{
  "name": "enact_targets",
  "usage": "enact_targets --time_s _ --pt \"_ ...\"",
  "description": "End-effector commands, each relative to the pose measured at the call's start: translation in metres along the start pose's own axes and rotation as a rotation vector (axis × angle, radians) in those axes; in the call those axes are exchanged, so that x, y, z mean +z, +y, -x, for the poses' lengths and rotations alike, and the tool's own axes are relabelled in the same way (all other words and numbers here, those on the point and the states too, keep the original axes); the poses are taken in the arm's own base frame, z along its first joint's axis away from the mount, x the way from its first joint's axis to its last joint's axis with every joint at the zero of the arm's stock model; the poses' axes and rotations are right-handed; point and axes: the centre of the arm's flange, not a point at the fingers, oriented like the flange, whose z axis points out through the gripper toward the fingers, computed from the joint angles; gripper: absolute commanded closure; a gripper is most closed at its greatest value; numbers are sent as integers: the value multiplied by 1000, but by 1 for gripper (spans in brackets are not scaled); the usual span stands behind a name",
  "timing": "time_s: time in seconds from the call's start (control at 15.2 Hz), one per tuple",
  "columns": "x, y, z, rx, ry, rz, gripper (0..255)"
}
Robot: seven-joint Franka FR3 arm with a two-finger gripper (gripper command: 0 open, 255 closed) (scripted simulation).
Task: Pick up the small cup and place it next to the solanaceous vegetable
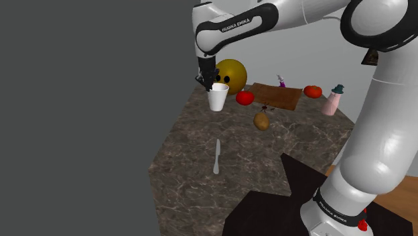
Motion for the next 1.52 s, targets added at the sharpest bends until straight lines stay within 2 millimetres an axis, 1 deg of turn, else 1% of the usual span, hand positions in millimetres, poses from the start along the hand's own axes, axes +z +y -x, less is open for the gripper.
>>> enact_targets --time_s 0.0,1.45 --pt "4 25 2 -1 1 0 255" --pt "66 309 9 -1 1 0 255"
